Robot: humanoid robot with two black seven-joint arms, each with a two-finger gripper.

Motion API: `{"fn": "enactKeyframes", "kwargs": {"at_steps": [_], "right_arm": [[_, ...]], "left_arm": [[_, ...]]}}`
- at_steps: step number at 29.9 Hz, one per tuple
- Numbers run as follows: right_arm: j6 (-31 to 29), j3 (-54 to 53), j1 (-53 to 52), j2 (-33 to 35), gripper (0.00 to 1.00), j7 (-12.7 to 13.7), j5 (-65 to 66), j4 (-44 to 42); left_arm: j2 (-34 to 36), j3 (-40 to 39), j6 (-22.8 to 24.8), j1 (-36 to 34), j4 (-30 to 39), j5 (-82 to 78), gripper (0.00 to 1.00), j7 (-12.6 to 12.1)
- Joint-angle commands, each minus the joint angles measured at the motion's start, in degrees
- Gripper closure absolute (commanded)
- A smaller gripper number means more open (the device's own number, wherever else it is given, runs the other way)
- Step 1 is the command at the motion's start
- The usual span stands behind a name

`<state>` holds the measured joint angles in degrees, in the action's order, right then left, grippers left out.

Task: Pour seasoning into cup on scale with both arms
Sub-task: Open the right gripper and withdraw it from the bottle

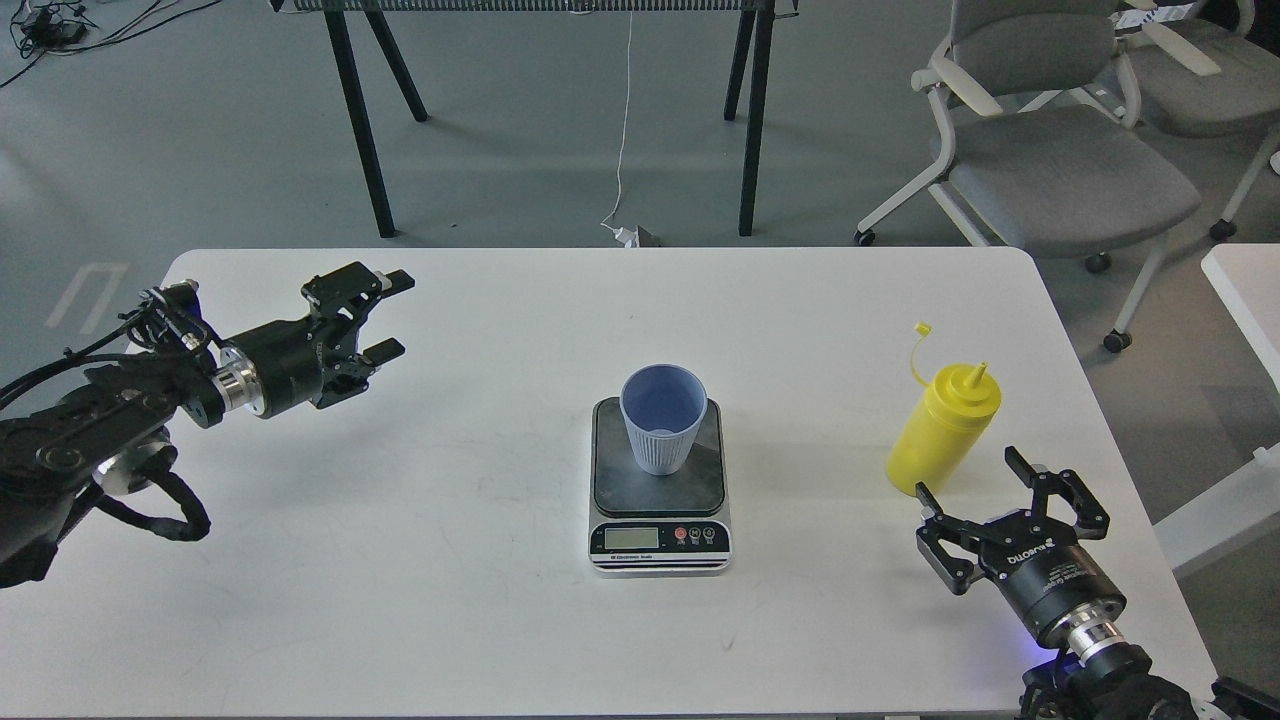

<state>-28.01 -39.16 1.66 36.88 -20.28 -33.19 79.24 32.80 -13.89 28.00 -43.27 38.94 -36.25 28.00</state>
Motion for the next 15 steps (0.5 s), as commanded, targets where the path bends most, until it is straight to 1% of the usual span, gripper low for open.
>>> {"fn": "enactKeyframes", "kwargs": {"at_steps": [1, 5, 9, 15], "right_arm": [[0.01, -1.10, 2.99, 3.45, 0.04, -0.11, -0.03, 2.32], [0.01, -2.41, 5.45, 8.63, 0.04, -0.11, -0.20, 2.59], [0.01, -2.94, 5.55, 15.92, 0.04, -0.29, -0.73, 3.99], [0.01, -7.50, 5.46, 25.24, 0.04, -0.29, -0.82, 4.70]], "left_arm": [[-0.02, -0.09, 0.00, -0.06, 0.00, 0.04, 0.00, 0.00], [-0.02, -0.17, 0.00, -0.15, 0.00, 0.12, 0.00, 0.00], [0.33, -0.79, 0.00, -0.24, 0.52, 0.21, 0.00, 0.00], [0.86, -0.88, 0.00, -0.32, 0.53, 0.21, 0.00, 0.00]]}}
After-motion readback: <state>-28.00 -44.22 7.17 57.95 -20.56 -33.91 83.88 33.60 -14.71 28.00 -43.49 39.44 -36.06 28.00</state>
